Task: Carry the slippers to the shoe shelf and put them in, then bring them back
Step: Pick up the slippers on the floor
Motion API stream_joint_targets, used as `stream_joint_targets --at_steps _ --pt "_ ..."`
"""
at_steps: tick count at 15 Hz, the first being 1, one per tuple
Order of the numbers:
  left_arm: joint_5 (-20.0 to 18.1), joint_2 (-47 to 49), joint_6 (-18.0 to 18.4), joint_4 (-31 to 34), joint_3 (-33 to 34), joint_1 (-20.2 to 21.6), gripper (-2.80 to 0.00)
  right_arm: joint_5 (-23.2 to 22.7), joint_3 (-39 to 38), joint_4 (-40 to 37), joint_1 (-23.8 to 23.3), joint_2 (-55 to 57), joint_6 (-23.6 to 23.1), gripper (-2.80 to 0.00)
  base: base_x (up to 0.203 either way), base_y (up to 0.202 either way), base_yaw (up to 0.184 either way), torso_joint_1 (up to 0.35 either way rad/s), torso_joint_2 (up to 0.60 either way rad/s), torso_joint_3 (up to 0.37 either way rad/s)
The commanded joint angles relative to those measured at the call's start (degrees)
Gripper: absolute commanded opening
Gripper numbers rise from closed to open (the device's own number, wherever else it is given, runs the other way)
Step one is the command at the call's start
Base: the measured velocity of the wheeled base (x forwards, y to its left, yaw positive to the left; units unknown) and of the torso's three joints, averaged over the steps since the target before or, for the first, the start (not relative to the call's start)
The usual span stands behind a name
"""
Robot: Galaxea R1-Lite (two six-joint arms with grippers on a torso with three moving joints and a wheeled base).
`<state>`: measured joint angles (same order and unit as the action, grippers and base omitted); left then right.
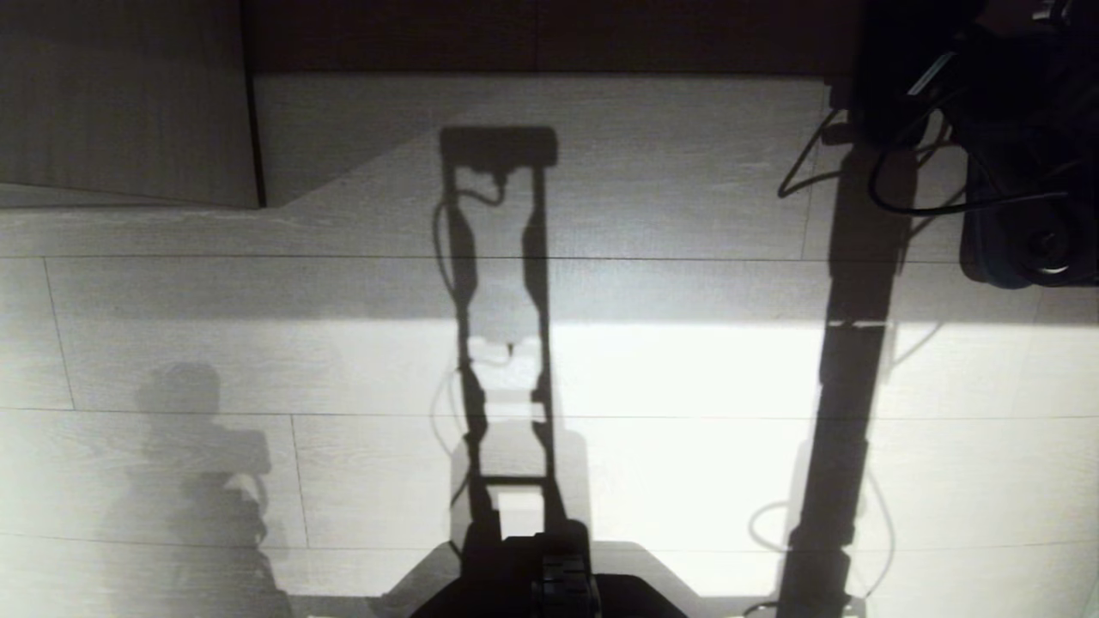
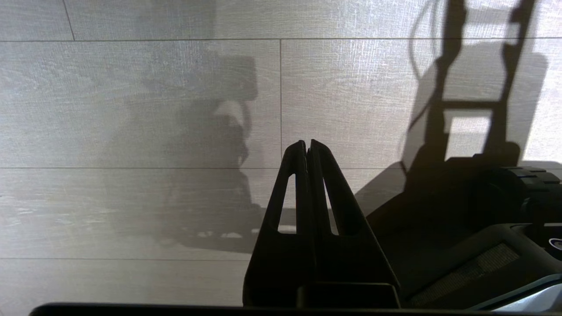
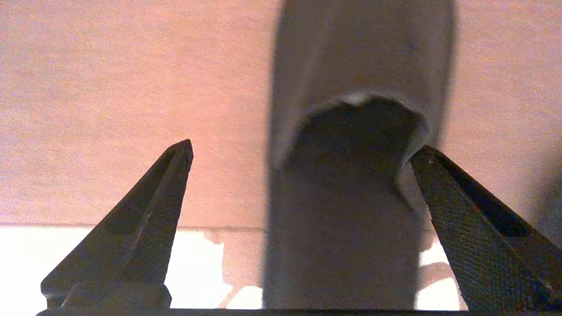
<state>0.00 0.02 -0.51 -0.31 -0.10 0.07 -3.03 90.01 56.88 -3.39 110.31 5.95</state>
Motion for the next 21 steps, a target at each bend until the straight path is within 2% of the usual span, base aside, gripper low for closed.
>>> stream_joint_targets --at_steps 1,9,14,21 --pt "0.00 -0.02 -0.02 -0.04 0.01 0.01 -2.80 -0.05 2.75 0.30 1.00 2.34 -0.05 0.00 0.000 0.000 0.000 0.000 0.00 0.000" --pt "0.00 0.00 -0.02 -0.04 0.01 0.01 -2.80 0.05 7.27 0.75 3.47 7.43 -0.50 0.00 0.000 0.000 0.000 0.000 0.00 0.000" --pt "0.00 0.05 -0.02 -0.04 0.01 0.01 -2.80 2.03 15.03 0.38 3.45 11.70 -0.56 0.00 0.000 0.000 0.000 0.000 0.00 0.000" --pt "0.00 -0.02 -0.02 -0.04 0.01 0.01 -2.80 3.93 16.30 0.60 3.21 11.17 -0.88 0.00 0.000 0.000 0.000 0.000 0.00 0.000"
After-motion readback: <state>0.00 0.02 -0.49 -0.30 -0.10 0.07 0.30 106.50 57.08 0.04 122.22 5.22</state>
